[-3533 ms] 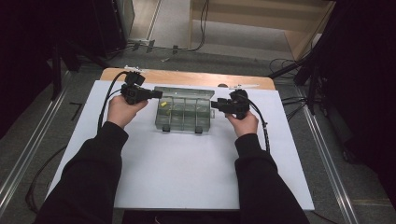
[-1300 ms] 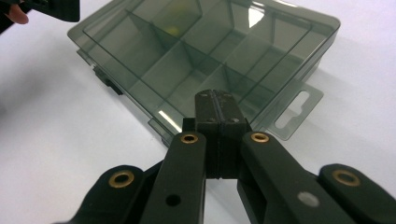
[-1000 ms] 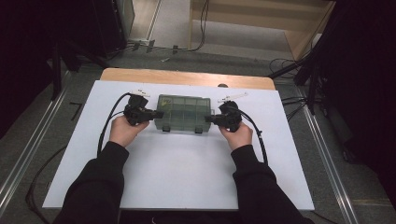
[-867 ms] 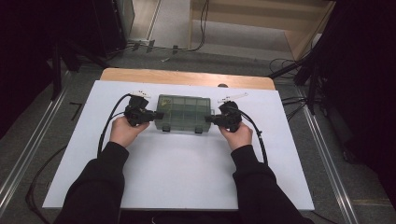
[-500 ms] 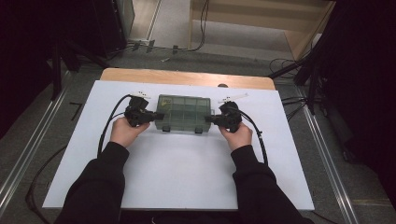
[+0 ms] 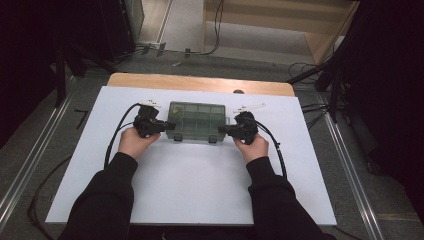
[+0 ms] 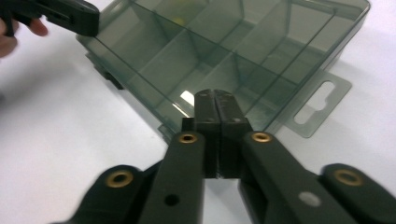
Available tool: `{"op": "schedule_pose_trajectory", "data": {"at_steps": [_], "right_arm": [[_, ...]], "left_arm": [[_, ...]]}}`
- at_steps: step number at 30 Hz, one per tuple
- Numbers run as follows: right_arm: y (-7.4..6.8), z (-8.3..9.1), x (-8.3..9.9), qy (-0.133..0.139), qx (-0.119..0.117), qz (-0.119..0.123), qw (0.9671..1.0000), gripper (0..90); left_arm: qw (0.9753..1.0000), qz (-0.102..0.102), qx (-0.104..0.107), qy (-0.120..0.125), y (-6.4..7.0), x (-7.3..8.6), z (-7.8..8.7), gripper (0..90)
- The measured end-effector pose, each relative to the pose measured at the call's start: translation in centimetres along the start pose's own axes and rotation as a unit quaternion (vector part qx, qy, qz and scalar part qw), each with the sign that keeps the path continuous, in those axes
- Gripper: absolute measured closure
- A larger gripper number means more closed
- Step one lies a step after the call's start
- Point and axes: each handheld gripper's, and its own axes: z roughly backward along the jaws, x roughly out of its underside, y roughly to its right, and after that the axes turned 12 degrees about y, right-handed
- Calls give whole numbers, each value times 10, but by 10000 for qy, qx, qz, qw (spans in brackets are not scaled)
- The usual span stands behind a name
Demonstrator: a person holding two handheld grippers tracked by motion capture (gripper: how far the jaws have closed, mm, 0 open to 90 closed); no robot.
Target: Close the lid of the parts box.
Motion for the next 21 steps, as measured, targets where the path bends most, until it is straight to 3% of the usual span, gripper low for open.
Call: {"op": "schedule_pose_trajectory", "data": {"at_steps": [4,7,10,13,18,21], "right_arm": [[-2,4,-1,-3,-62,53,10000,762],[-3,10,-4,106,-71,62,9999,718],[-4,16,-7,184,-149,91,9997,631],[-5,21,-8,148,-209,134,9996,584],[-8,28,-9,158,-336,192,9991,482],[-11,33,-8,173,-404,275,9987,430]], "left_arm": [[10000,-32,72,20,4,-2,1,778],[9997,-10,160,175,7,-4,5,713],[9992,57,311,262,10,-8,11,661],[9987,187,424,203,12,-9,12,597],[9982,222,528,189,17,-11,16,530],[9984,96,509,232,21,-11,18,465]]}}
